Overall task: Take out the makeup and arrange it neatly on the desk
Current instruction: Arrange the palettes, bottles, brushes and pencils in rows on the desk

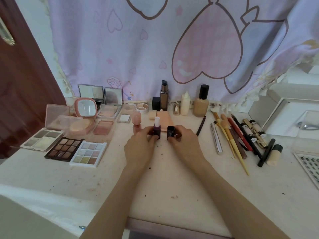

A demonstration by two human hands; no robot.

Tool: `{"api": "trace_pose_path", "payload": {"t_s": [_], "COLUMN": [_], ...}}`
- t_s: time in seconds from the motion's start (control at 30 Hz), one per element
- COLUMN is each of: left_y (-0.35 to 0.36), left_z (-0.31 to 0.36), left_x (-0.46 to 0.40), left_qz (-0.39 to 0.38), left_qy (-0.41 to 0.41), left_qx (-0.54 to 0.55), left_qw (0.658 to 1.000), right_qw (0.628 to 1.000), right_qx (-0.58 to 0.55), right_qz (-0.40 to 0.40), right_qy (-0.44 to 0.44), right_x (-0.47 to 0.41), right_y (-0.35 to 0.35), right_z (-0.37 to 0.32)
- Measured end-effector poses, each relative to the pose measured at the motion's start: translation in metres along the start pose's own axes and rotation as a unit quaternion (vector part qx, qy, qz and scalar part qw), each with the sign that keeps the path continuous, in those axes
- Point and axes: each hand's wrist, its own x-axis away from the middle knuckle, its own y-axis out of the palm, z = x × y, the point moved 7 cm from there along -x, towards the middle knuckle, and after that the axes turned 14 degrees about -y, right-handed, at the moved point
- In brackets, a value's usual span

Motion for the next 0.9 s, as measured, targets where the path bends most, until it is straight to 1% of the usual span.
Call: {"api": "trace_pose_path", "payload": {"t_s": [0.23,0.43,0.63,0.9], "left_y": [0.012,0.028,0.042,0.042], "left_z": [0.014,0.033,0.054,0.053], "left_x": [0.003,0.008,0.014,0.013], "left_qz": [-0.044,-0.068,-0.076,-0.084], "left_qy": [0.047,0.079,0.086,0.078], "left_qx": [0.025,0.018,0.017,0.036], "left_qw": [0.998,0.994,0.993,0.993], "right_qw": [0.999,0.997,0.996,0.996], "right_qx": [0.03,0.054,0.054,0.028], "right_qz": [0.003,-0.014,-0.024,-0.011], "right_qy": [0.017,0.06,0.063,0.078], "right_x": [0.005,0.009,0.01,0.011], "right_y": [-0.01,-0.031,-0.042,-0.042], "right_z": [0.007,0.027,0.036,0.041]}}
